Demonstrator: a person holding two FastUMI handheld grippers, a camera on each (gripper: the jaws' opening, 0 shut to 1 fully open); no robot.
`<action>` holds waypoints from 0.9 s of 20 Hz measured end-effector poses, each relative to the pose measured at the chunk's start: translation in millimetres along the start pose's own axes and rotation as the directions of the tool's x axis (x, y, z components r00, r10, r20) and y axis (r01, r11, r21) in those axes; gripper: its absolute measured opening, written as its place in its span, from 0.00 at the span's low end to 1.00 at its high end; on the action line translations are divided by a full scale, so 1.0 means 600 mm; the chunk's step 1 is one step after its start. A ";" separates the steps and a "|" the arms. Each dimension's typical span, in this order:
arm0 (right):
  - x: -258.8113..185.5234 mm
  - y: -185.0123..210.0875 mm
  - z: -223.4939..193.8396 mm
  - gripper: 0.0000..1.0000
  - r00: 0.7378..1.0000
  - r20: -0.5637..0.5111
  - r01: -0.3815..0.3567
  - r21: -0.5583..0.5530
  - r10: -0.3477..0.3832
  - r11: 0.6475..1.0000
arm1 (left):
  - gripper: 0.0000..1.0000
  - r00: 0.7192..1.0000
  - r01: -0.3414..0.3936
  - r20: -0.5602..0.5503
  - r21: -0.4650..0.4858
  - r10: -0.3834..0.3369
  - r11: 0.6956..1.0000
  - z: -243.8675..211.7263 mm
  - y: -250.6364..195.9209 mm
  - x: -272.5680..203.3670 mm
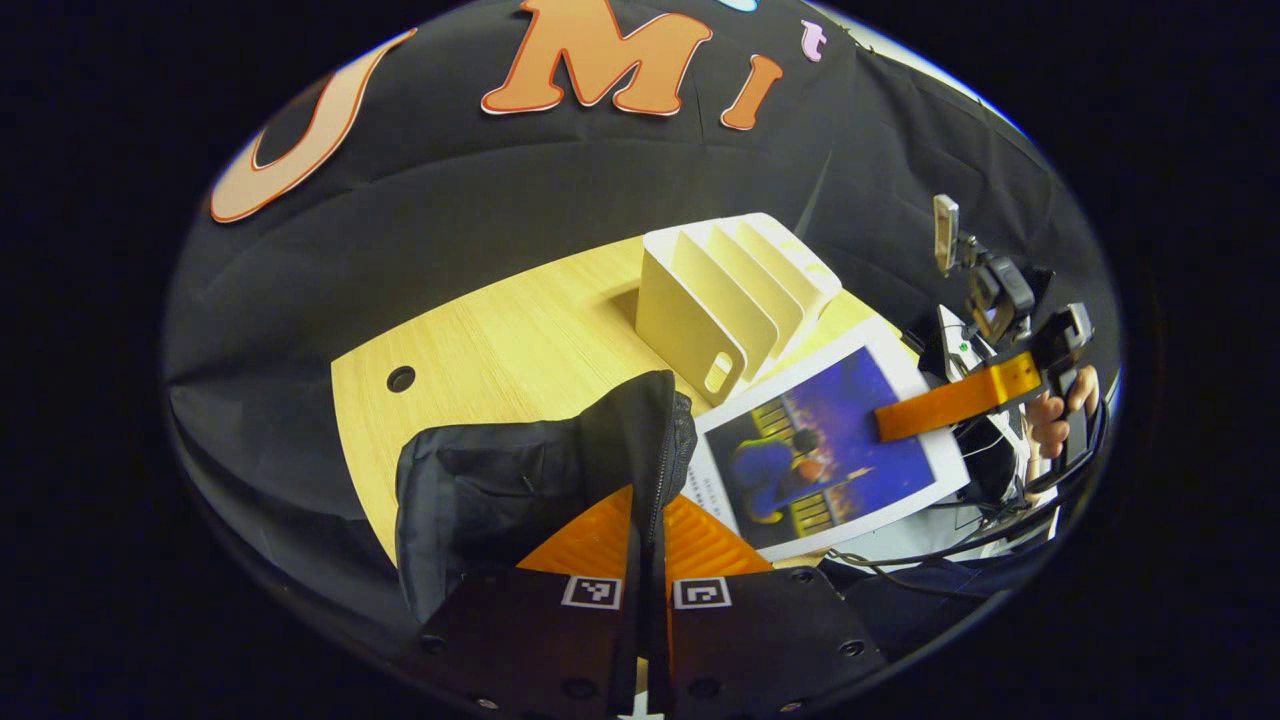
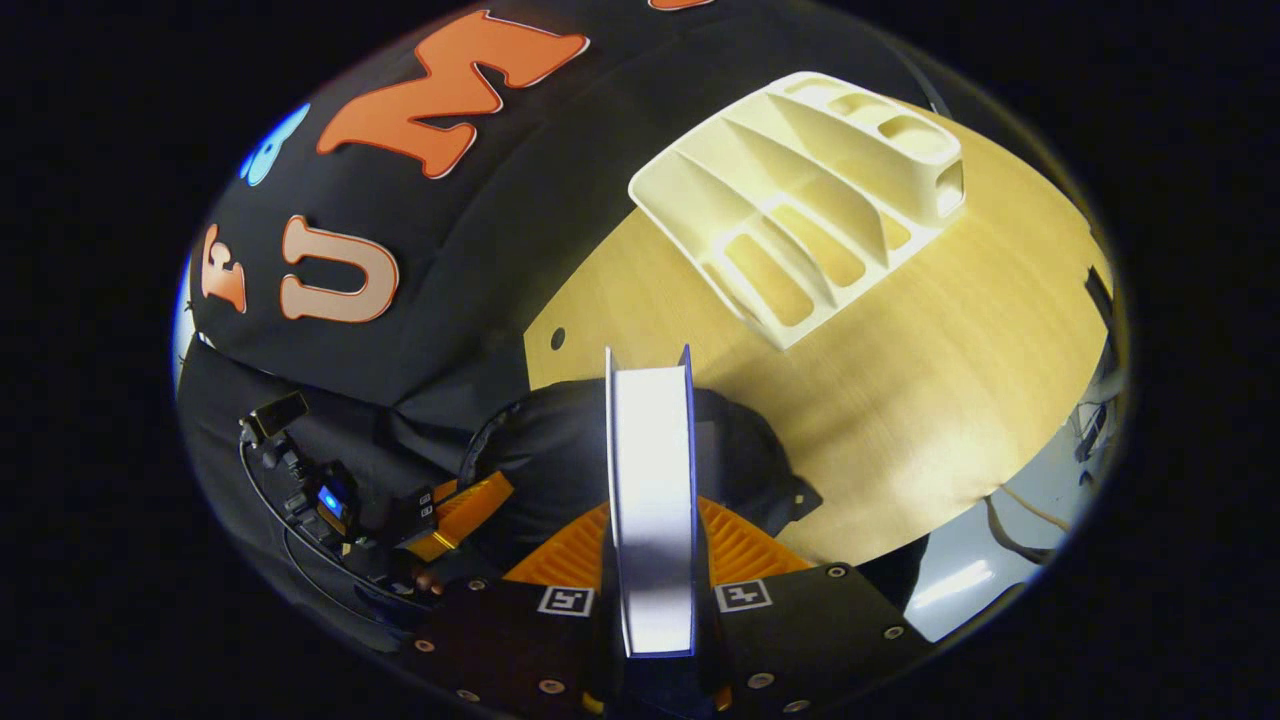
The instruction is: Open the schoolbag, grab two books from the bookshelf and put them into the schoolbag.
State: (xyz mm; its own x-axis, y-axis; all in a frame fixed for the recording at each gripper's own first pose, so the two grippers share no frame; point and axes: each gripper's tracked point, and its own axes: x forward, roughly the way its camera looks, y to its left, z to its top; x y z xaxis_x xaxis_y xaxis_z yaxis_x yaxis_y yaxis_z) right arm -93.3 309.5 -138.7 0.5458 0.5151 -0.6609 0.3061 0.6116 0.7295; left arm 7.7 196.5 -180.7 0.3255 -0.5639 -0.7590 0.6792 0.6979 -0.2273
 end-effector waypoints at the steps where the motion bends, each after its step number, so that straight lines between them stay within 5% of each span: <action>1: 0.018 -0.003 -0.005 0.29 1.000 -0.007 -0.010 0.012 0.010 1.000 | 0.05 1.000 0.001 0.002 -0.002 -0.001 1.000 0.002 -0.001 -0.002; 18: 0.215 0.069 -0.054 0.29 0.969 0.016 -0.245 0.123 0.245 0.962 | 0.05 0.998 0.050 0.037 0.012 -0.050 0.999 0.024 -0.067 0.001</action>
State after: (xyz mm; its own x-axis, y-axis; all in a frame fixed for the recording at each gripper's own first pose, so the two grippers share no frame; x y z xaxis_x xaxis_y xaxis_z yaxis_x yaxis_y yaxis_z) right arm -35.4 420.6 -199.6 0.6168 0.6394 -0.4590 0.2562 0.3883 0.8852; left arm -9.8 161.9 -163.1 0.3152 -0.6140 -0.7236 0.7023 0.6637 -0.2573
